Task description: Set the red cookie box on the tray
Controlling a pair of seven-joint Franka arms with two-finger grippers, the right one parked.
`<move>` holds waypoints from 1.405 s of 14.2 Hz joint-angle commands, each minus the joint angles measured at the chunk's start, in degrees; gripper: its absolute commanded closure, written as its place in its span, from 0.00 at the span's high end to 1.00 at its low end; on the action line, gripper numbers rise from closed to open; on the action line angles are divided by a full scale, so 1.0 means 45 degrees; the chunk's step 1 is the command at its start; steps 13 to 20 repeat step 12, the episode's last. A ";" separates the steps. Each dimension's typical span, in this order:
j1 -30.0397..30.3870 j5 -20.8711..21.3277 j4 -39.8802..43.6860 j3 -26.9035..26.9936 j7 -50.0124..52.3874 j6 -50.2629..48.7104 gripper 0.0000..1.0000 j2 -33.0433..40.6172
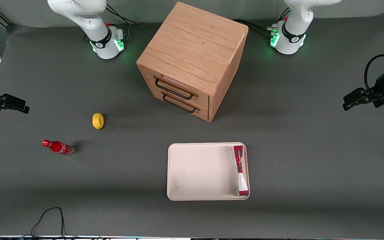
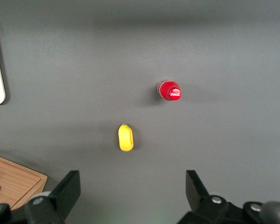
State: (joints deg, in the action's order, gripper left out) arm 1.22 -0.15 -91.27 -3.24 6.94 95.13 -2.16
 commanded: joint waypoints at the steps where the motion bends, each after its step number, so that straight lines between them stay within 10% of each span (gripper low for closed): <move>1: 0.0080 -0.0260 -0.0382 -0.0060 -0.0291 -0.0123 1.00 0.0420; 20: 0.0041 -0.0241 -0.0363 0.0037 -0.0780 -0.0690 1.00 0.0460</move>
